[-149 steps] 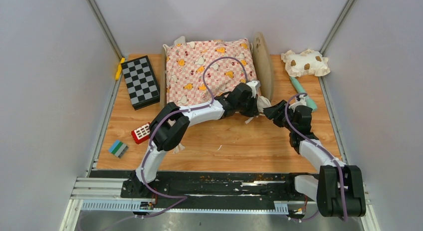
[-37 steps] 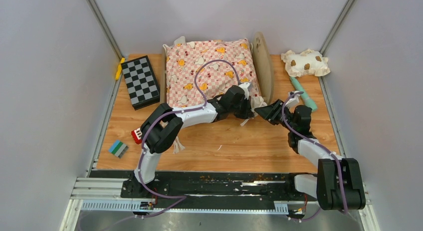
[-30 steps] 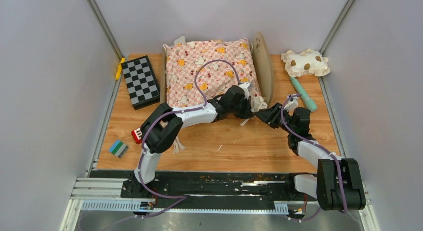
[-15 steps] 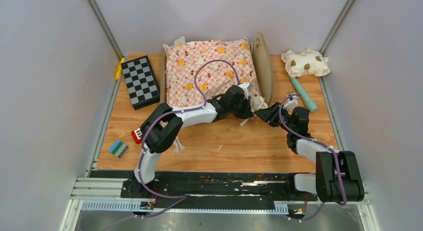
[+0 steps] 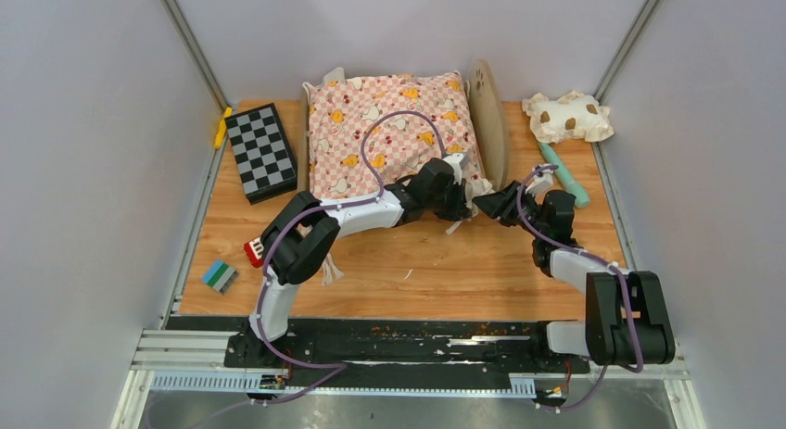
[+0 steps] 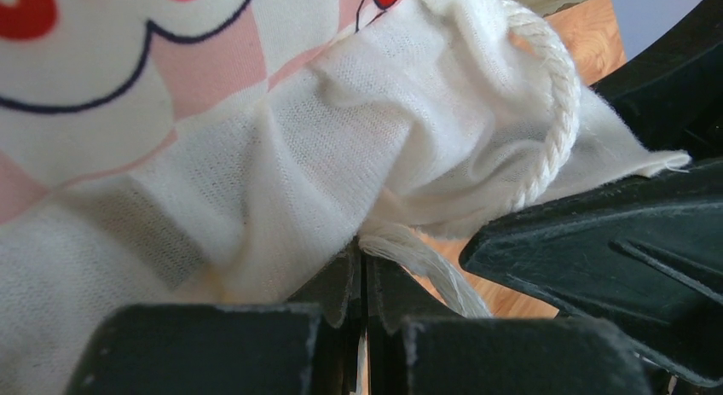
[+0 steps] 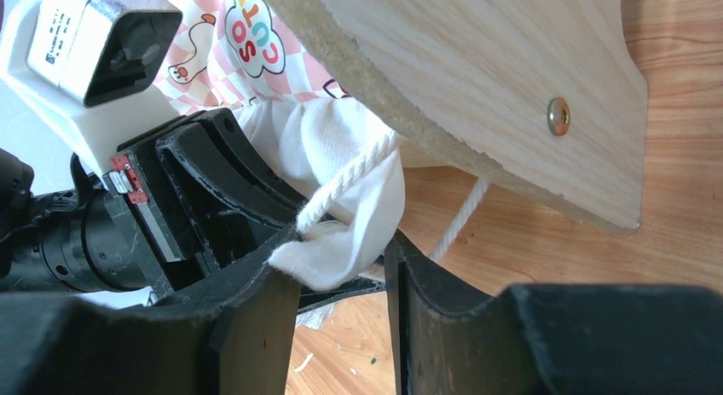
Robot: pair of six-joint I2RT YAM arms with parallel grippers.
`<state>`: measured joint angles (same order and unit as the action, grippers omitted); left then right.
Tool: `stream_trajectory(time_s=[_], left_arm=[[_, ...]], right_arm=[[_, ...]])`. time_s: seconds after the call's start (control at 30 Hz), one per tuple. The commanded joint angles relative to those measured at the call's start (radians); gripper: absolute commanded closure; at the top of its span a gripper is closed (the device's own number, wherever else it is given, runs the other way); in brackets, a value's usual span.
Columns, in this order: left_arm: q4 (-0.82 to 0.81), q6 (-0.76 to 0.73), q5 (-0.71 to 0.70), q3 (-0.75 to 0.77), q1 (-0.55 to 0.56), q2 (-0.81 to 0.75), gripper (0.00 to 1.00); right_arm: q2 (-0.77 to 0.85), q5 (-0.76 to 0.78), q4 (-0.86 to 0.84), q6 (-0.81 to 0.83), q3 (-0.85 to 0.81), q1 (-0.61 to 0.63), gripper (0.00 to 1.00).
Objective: Set up the pet bed
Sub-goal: Tie the ropes to the bed frame.
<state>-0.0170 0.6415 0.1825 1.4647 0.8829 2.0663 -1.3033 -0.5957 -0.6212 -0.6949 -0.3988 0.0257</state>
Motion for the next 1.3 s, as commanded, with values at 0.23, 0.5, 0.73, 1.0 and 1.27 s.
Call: stream_trajectory(time_s=[0.23, 0.5, 0.73, 1.0, 1.27], left_arm=[[0.012, -0.015, 0.004, 0.026, -0.004, -0.052, 1.0], [0.061, -0.02, 0.004, 0.074, -0.015, -0.026, 1.0], [0.077, -0.024, 0.005, 0.086, -0.02, -0.022, 1.0], [0.076, -0.025, 0.005, 0.068, -0.019, -0.032, 1.0], [0.07, -0.02, 0.01, 0.047, -0.019, -0.043, 1.0]], right_arm=[[-0.044, -0.054, -0.105, -0.003, -0.033, 0.008, 0.85], [0.06, -0.079, -0.038, 0.008, -0.02, 0.008, 0.95], [0.141, -0.06, 0.104, 0.036, -0.036, 0.009, 0.67], [0.289, 0.103, 0.273, 0.053, 0.034, 0.009, 0.65], [0.215, 0.135, 0.286, 0.031, 0.033, 0.009, 0.84]])
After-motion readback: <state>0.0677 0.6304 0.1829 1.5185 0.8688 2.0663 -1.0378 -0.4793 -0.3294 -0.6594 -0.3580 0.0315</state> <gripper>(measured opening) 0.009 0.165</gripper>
